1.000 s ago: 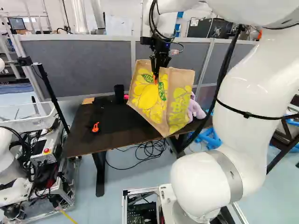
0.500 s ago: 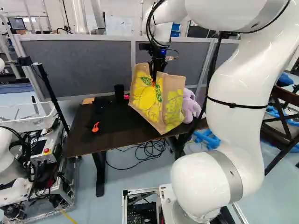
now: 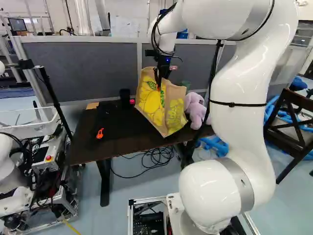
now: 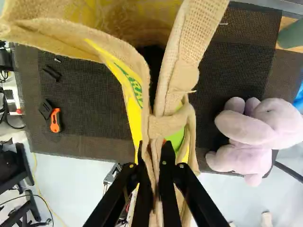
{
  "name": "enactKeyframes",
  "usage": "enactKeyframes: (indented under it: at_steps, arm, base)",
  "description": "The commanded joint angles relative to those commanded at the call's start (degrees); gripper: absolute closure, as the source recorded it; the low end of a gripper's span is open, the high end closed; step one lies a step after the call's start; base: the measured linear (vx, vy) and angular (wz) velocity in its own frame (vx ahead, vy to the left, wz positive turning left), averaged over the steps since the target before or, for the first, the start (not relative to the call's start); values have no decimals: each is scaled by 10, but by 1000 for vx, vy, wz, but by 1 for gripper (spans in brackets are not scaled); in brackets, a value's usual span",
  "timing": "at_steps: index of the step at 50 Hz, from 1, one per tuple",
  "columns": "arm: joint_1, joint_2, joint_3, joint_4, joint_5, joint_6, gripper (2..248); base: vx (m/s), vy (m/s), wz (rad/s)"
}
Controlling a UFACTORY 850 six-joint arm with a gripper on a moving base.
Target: Pick up the bag on the ground and place it on the table
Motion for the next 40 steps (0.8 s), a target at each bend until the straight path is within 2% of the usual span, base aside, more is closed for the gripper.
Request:
enactKeyframes:
  at_steps: [18, 40]
  arm:
    - [0, -27, -4, 0, 2, 0, 228]
    - [0, -30, -4, 0, 2, 0, 228]
  base:
    - [0, 0, 0]
    - [0, 0, 0]
